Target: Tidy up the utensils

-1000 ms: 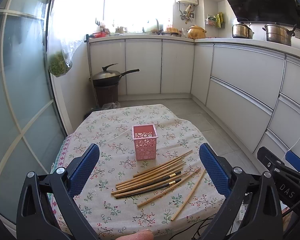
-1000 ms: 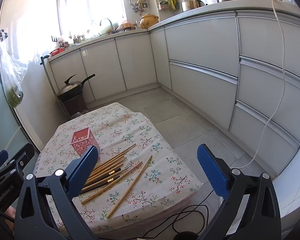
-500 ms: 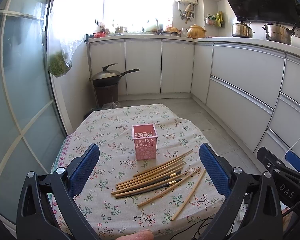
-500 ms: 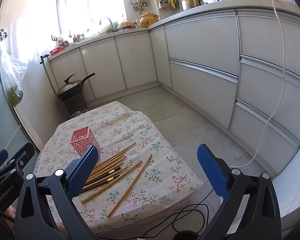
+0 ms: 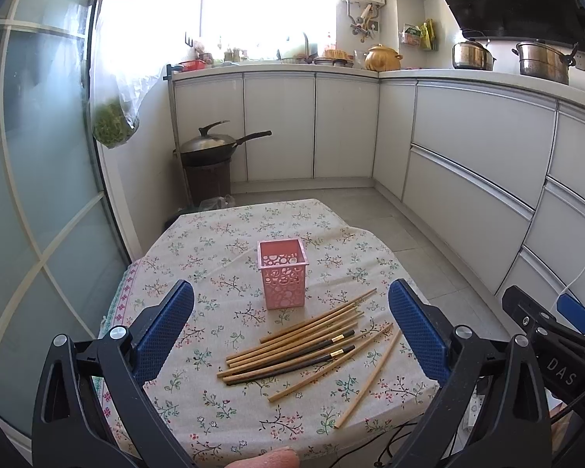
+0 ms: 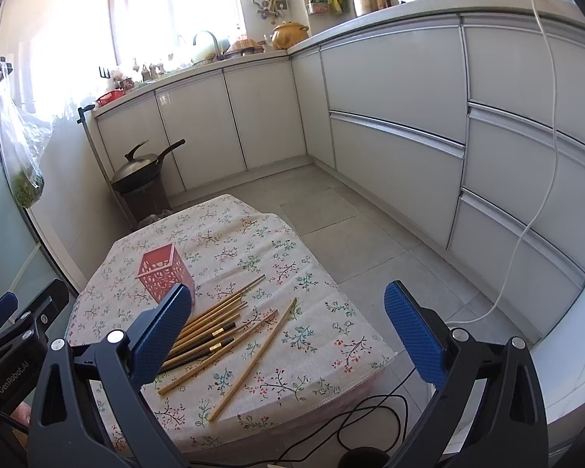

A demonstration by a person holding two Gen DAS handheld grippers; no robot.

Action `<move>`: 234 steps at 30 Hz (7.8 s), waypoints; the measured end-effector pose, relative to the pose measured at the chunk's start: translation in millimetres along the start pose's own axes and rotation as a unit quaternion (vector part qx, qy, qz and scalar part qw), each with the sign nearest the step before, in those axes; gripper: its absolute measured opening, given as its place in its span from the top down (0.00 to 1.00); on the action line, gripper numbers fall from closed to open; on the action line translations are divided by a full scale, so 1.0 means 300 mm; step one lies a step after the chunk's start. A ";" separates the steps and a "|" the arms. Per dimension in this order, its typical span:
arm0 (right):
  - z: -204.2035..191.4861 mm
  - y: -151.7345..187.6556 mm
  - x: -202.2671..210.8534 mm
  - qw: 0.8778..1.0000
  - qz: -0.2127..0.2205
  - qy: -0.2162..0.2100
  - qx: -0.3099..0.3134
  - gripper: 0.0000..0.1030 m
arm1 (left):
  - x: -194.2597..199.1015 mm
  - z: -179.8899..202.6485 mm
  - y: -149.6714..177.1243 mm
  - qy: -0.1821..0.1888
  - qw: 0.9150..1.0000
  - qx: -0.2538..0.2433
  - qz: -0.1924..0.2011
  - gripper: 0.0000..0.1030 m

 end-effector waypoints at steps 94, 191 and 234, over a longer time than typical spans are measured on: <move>0.061 0.116 -0.750 0.902 -0.353 -0.009 -0.249 0.94 | -0.312 -0.068 -0.148 0.225 0.969 -0.065 -0.075 0.96; -0.281 -0.309 -0.247 0.999 0.016 -0.010 0.044 0.07 | -0.269 -0.185 -0.213 -0.011 1.000 -0.014 -0.005 0.07; 0.257 0.122 -0.213 0.963 -0.241 0.003 -0.124 0.07 | -0.939 0.542 0.355 0.194 0.866 -0.264 -0.377 0.74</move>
Point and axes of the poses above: each gripper's, at about its wrist camera, not at the fingertips, and x roughly against the way its jaws point, z to its right, y to its underside, the point moved 4 cm from there along -x, roughly the way its jaws point, and after that the axes turned 6 degrees about -x, right-handed, at the moved point
